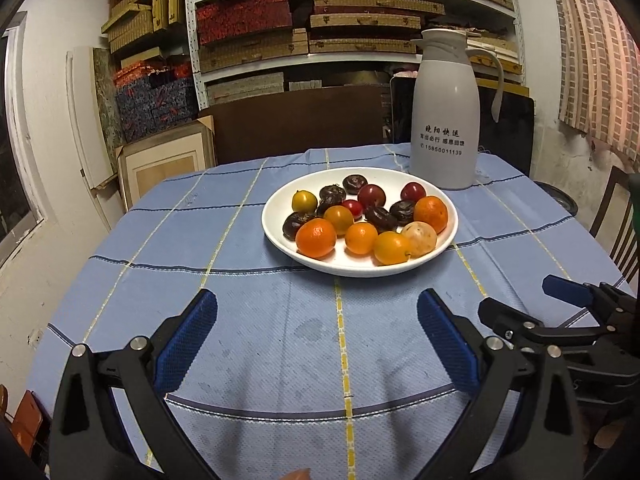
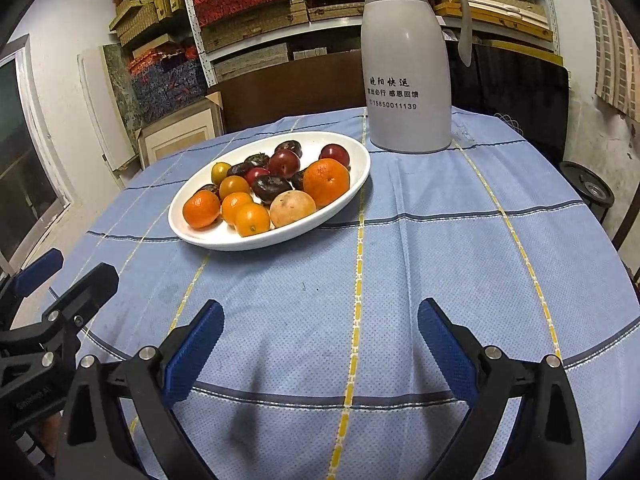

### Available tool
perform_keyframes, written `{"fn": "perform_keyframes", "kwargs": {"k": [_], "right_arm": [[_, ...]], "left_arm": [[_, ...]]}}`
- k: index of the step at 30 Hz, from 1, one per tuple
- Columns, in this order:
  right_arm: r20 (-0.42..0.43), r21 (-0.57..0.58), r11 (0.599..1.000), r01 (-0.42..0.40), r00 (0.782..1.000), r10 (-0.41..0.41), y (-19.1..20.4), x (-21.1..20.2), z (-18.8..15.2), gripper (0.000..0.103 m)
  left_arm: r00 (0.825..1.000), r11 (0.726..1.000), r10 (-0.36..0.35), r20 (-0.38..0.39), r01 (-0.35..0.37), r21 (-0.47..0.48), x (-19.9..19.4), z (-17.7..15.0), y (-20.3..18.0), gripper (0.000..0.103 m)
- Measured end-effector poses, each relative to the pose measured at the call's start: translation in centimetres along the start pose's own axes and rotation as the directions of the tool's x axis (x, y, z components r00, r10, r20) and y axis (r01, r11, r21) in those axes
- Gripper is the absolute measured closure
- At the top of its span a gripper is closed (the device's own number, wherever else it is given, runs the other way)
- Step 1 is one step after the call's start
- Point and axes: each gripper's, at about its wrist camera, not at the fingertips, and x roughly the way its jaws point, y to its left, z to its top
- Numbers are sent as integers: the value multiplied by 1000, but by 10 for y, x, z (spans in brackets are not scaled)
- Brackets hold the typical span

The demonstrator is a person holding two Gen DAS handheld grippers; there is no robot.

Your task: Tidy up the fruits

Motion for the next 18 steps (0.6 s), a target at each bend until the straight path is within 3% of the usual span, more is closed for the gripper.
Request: {"fn": "perform_keyframes", "kwargs": {"k": [18], "right_arm": [[-9,16,1000,2,1000,-1,-2,2,-1,5]], "left_arm": [[999,1000,-27,-26,27,-4,4,-1,0,5]]}}
